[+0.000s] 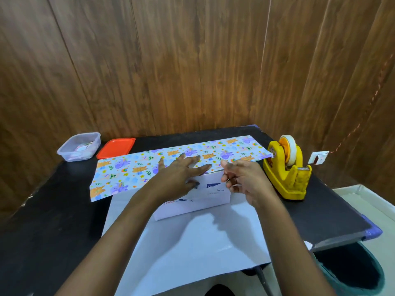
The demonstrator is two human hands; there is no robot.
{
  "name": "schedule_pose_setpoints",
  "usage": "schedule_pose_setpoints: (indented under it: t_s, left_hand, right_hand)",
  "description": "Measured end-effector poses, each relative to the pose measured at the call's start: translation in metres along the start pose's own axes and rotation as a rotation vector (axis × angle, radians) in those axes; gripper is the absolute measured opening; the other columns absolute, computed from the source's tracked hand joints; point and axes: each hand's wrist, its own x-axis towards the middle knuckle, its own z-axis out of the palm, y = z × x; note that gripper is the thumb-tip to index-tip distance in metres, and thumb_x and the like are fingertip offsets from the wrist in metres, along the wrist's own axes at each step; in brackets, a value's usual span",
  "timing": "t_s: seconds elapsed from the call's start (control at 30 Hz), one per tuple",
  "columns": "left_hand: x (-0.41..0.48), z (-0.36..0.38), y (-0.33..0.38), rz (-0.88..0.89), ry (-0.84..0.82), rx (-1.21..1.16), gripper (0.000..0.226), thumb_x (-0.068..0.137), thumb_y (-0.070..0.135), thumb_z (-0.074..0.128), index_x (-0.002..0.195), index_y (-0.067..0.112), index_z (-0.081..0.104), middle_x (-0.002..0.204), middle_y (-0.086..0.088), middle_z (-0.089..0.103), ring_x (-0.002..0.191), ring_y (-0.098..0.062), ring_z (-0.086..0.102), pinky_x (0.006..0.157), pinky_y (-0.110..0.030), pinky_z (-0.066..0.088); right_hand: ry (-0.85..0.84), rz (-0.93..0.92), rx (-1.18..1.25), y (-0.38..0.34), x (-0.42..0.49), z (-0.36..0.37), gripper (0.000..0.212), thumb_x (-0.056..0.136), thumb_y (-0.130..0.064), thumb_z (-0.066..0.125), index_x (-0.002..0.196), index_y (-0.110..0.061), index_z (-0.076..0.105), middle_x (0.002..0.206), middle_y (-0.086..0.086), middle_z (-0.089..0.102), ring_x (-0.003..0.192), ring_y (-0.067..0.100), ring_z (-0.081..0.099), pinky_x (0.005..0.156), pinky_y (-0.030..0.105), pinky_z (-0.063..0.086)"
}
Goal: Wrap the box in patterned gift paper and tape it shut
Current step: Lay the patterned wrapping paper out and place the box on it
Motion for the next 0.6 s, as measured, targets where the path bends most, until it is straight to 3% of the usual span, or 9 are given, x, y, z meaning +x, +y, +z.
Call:
schedule_pose_setpoints:
  t_s: [0.4, 0.6]
  left_hand:
    - [0.001, 0.0, 0.0, 0.006, 0.005, 0.025, 0.054, 0.099, 0.032, 0.042, 0.143, 0.049, 0.017, 0.158, 0.013, 0.002, 0.146, -0.016, -0.006, 0.112, -0.062, 0.0]
    - [0.002, 0.002, -0.002, 0.012, 0.012, 0.04, 0.054, 0.099, 0.031, 0.042, 0.144, 0.048, 0.017, 0.158, 0.013, 0.002, 0.146, -0.017, -0.005, 0.111, -0.062, 0.001]
  right_hand:
    - [0.219, 0.011, -0.234, 0.002, 0.005, 0.034, 0.03, 0.09, -0.022, 0.062, 0.065, -0.006, 0.054, 0.049, 0.006, 0.055, 0.035, 0.012, 0.042, 0.04, 0.019, 0.032]
    - [0.298, 0.044, -0.488, 0.003, 0.011, 0.034, 0.035, 0.087, -0.038, 0.062, 0.083, -0.003, 0.063, 0.053, 0.003, 0.056, 0.035, 0.009, 0.048, 0.043, 0.02, 0.035]
